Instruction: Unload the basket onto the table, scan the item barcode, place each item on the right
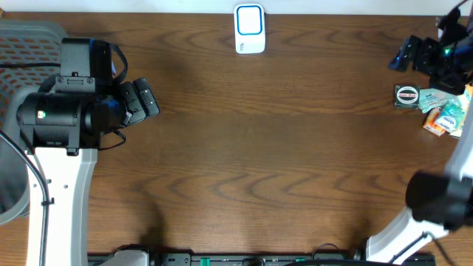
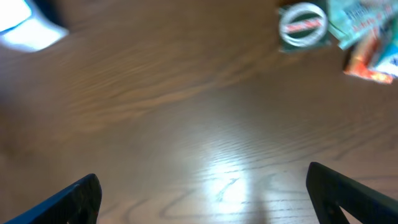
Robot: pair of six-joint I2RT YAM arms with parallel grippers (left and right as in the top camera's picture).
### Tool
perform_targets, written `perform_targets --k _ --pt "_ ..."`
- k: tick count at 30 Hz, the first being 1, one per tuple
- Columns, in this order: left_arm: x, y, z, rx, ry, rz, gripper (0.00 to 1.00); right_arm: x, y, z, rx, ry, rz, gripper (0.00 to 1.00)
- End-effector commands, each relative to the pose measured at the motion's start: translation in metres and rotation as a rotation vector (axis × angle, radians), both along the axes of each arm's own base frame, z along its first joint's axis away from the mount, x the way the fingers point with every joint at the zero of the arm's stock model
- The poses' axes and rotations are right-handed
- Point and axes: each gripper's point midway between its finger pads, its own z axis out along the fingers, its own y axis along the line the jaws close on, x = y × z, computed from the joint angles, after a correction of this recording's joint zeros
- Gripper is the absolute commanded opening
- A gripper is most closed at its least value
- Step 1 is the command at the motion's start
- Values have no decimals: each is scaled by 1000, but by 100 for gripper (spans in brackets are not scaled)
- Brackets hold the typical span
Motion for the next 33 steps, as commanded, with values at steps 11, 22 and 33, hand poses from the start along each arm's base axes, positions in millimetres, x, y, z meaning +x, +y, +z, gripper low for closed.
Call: perform_targets --k 11,22,33 --pt "-1 3 2 5 -4 20 98 -112 99 104 -75 -301 365 99" --pt "-1 3 2 5 -4 20 98 -206 108 62 -63 -273 387 99" --pt "-1 3 2 5 -4 19 98 -251 113 50 -33 -305 352 99"
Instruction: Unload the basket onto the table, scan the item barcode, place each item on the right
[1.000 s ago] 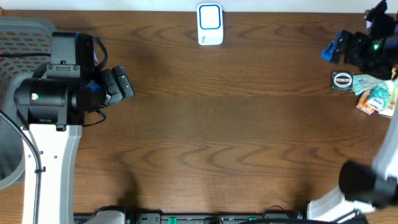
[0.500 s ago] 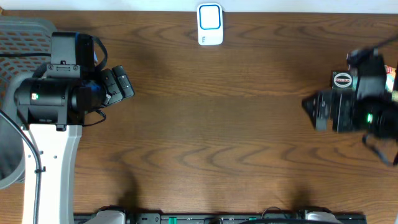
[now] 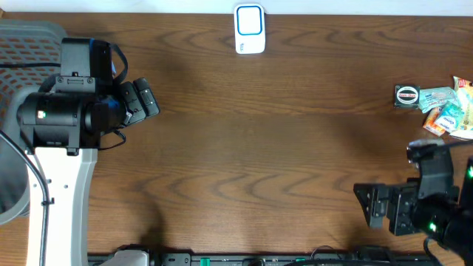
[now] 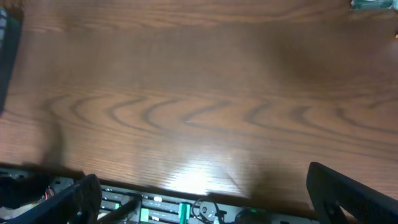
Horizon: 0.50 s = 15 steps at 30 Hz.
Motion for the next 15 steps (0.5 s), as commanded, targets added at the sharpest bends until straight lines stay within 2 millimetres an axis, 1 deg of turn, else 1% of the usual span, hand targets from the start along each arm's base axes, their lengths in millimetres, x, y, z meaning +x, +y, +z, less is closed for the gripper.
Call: perform_targets --k 1,13,15 --pt "-1 3 2 5 -5 19 98 -4 3 -1 19 2 0 99" --pt "-1 3 2 5 -5 19 98 -4 1 -1 7 -2 -4 99" --pt "-1 3 2 5 -5 19 98 -4 -2 -2 -16 -4 -6 99"
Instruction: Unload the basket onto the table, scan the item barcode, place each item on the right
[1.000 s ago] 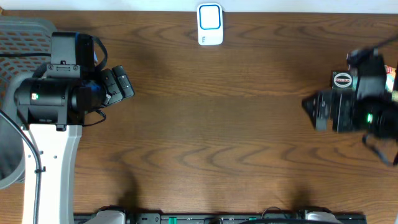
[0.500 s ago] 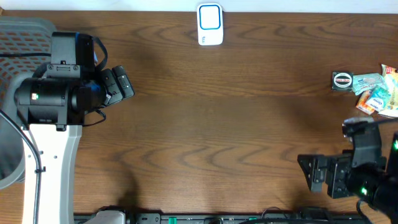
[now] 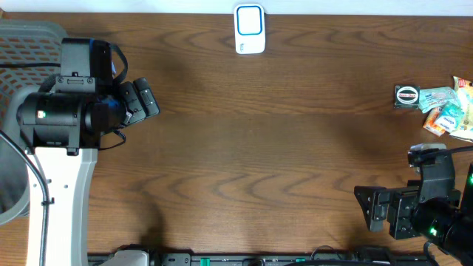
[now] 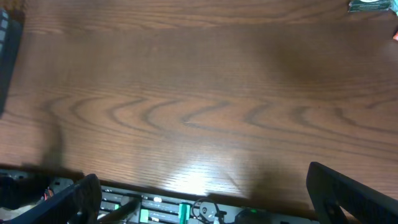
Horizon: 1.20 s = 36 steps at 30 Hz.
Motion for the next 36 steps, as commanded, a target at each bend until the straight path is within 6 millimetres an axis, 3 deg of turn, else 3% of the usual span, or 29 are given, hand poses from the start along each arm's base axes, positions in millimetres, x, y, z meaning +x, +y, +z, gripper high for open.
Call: perform_targets --k 1,11,28,36 --pt "-1 3 2 5 -5 19 98 0 -2 -3 -16 7 -3 99" --pt "-1 3 2 5 -5 19 98 10 -3 -13 -88 -85 87 99" --pt "-1 3 2 5 -5 19 98 62 -5 -74 -211 -537 149 99" --pt "-1 3 2 5 -4 19 98 72 -4 -106 -228 -702 136 99"
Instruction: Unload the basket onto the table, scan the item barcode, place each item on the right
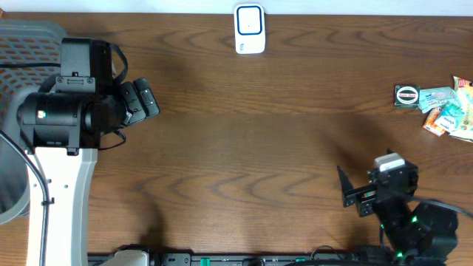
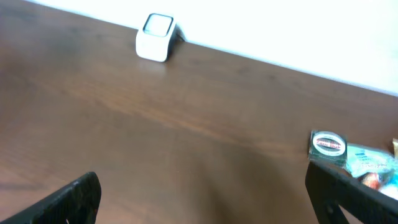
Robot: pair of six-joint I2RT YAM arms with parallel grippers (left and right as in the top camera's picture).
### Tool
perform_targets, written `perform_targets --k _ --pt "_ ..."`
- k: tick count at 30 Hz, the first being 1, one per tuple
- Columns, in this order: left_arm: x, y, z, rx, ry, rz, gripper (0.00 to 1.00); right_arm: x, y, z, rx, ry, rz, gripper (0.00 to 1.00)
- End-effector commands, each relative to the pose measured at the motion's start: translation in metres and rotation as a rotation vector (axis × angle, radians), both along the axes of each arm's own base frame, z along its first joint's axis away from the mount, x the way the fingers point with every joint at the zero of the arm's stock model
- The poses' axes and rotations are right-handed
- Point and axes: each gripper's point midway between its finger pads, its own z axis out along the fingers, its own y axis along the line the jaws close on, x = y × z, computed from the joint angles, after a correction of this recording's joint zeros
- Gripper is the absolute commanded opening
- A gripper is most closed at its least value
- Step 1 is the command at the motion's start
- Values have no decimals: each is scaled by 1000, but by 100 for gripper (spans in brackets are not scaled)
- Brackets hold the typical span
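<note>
The white barcode scanner (image 1: 250,29) stands at the table's far edge, and shows in the right wrist view as a small white box (image 2: 155,43). The items lie at the far right: a round tape measure (image 1: 406,96) (image 2: 328,144) and several packets (image 1: 446,112) (image 2: 367,165). My right gripper (image 1: 353,196) (image 2: 205,208) hovers near the front right, open and empty, its dark fingers (image 2: 74,199) wide apart and facing the far edge. My left gripper (image 1: 144,100) rests at the left, fingers together, holding nothing.
A grey mesh basket (image 1: 29,44) sits at the far left behind the left arm (image 1: 59,118). The right arm's base (image 1: 421,229) fills the front right corner. The brown wooden table (image 1: 244,148) runs between them.
The right wrist has turned: its camera looked down at the table's front edge, and now faces the far edge with scanner and tape measure in view. The gripper sits slightly further left. Left arm unchanged.
My right gripper was open at the far right beside the tape measure and packets. Then it stood empty at the front right corner, looking down at the table's front edge, and stayed there. Now it faces the back of the table, still open. The items have not moved.
</note>
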Motion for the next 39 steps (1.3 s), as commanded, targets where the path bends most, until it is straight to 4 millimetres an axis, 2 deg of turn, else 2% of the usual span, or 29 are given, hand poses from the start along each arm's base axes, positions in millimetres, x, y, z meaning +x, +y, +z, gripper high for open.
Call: perform_targets --k 1,10,21,34,39 --pt "-1 3 2 5 -4 19 98 3 2 -12 -10 -55 11 99" --pt "-1 3 2 5 -5 19 98 18 5 -32 -10 -222 28 99" --pt "-1 3 2 5 -5 19 97 32 2 -25 -17 -425 9 99" --pt "-1 3 2 5 -4 19 98 39 -19 -38 77 -411 -126 99" --pt "-1 3 2 5 -5 19 98 41 -40 -67 215 -277 -284 99"
